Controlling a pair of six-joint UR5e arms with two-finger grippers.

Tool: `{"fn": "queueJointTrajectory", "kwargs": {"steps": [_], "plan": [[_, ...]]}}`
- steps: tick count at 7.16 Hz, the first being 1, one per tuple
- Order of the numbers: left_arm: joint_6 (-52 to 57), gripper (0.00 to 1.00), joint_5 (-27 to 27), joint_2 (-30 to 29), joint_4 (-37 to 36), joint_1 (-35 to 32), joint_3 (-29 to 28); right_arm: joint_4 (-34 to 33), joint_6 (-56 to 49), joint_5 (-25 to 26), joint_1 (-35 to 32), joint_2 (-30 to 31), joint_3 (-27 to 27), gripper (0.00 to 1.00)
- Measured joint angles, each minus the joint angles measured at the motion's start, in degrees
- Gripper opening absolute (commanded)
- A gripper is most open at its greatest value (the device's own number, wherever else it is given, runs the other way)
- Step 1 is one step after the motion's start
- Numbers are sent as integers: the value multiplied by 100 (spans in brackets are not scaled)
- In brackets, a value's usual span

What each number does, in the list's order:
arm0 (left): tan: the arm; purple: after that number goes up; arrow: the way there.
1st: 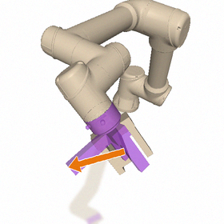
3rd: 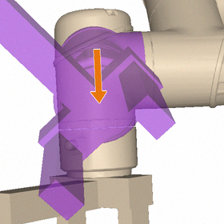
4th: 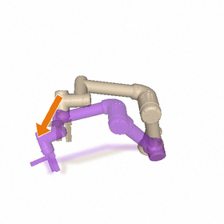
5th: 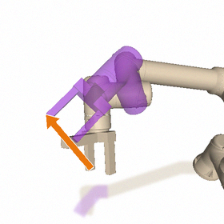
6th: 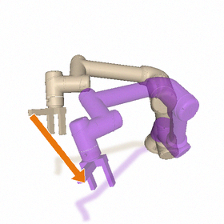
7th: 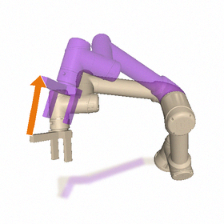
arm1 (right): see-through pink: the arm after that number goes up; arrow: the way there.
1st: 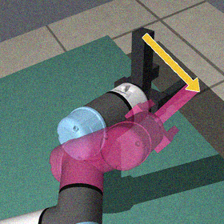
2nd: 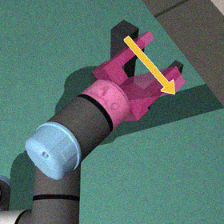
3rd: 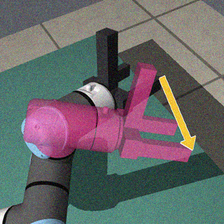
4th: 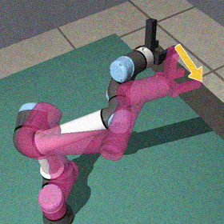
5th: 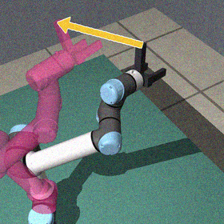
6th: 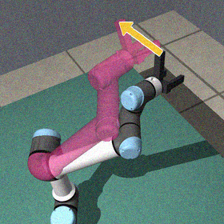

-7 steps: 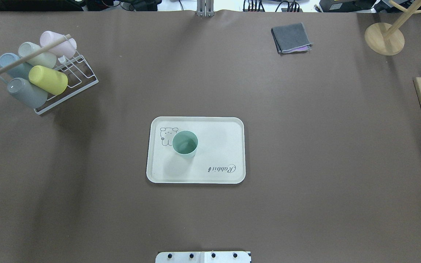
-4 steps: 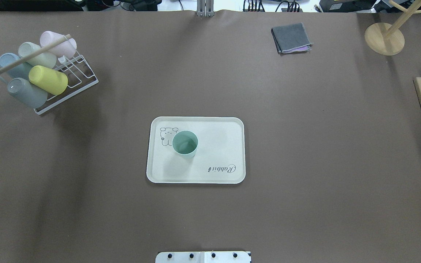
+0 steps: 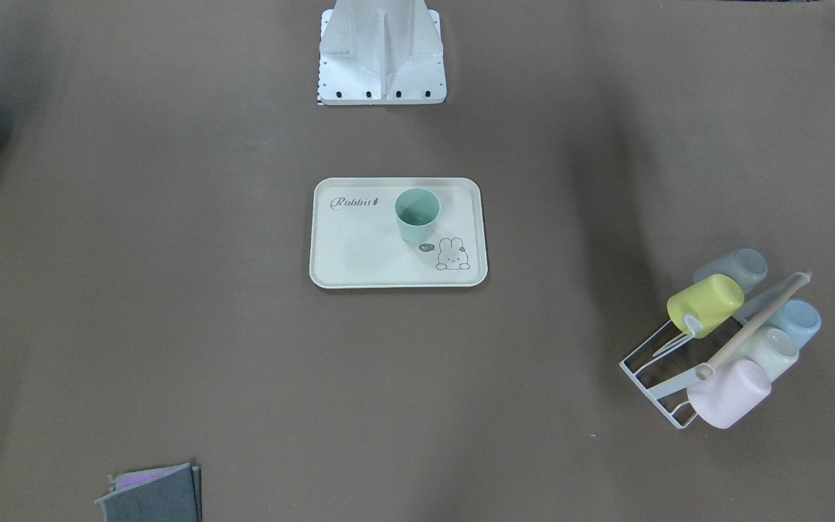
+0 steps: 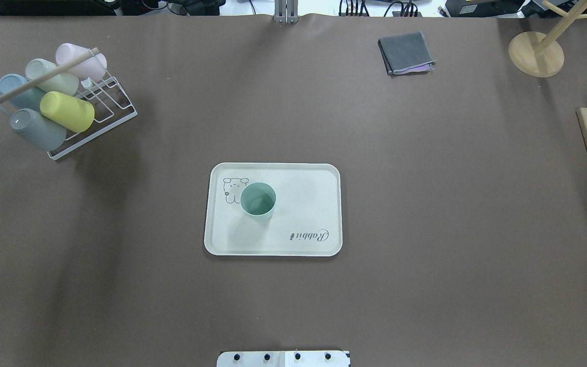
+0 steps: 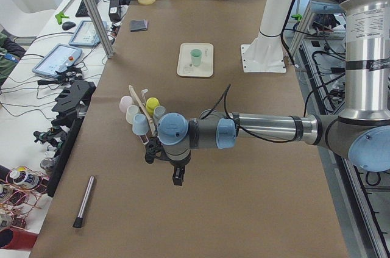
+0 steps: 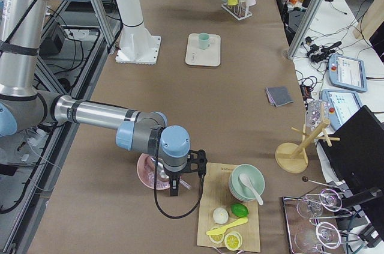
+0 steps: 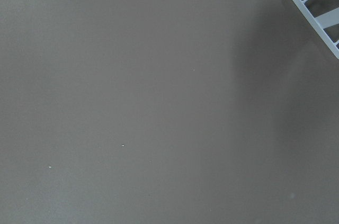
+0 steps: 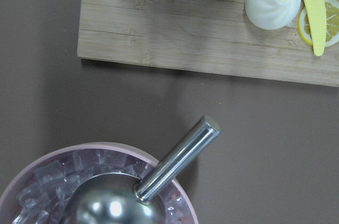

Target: Pick up and place green cup on tray

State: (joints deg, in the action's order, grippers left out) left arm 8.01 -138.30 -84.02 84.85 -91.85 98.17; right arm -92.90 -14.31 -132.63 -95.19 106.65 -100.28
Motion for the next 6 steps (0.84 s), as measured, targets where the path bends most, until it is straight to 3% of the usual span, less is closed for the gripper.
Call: {"fn": "queueJointTrajectory", "kwargs": {"steps": [6], "plan": [[8, 99, -39, 83, -38, 8, -144, 0, -2, 6, 0, 5, 6, 100]]}}
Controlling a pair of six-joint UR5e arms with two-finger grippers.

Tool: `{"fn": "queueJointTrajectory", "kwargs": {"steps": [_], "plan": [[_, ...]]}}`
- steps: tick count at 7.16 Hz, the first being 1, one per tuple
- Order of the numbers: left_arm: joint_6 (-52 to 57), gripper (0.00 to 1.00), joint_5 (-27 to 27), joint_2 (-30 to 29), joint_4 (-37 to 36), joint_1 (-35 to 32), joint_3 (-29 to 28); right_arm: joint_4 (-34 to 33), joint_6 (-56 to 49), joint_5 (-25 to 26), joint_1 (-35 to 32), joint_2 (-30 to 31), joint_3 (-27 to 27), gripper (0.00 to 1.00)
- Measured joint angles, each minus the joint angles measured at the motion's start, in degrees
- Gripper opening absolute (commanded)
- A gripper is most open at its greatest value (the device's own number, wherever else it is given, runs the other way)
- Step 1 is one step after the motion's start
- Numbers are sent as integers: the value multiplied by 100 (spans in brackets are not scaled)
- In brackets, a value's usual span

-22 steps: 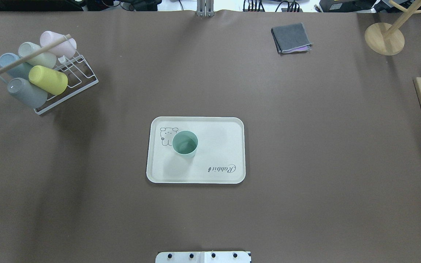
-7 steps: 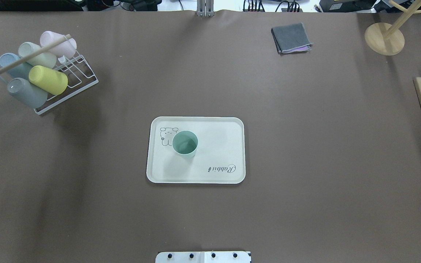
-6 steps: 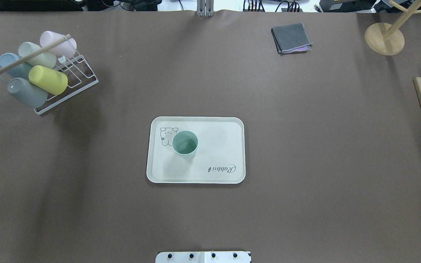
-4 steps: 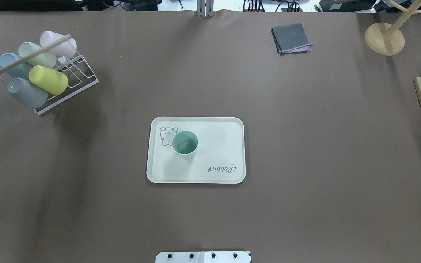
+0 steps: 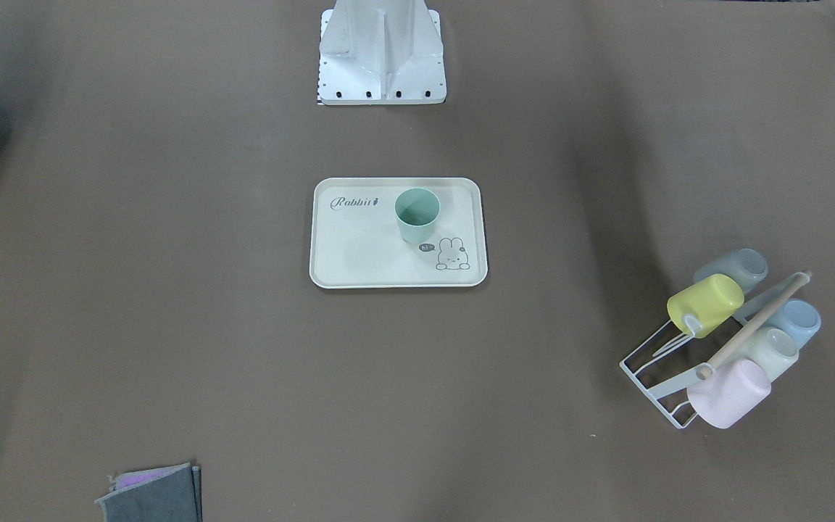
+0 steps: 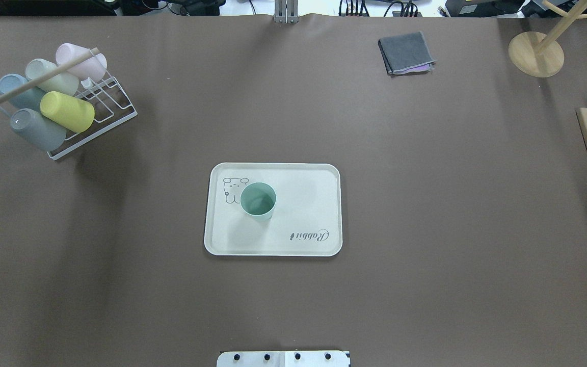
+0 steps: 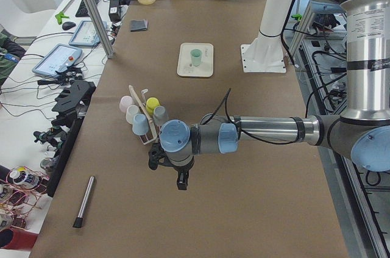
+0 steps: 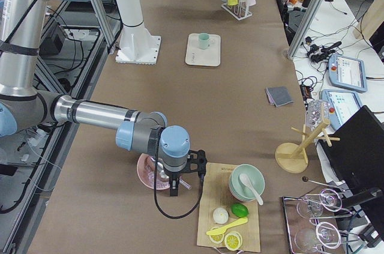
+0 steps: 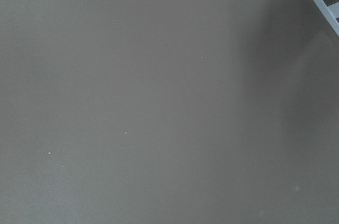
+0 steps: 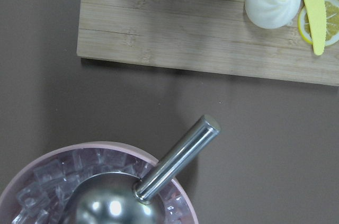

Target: Pick up and place green cup on tray

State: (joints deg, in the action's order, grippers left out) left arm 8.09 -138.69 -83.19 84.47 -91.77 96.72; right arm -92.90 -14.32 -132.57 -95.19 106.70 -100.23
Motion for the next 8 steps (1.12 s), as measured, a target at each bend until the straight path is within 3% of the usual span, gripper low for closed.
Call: {"fn": "queueJointTrajectory", "kwargs": {"steps": [8], "plan": [[-31, 99, 35, -74, 9, 2, -63, -13, 2, -87, -5, 3, -30, 100]]}}
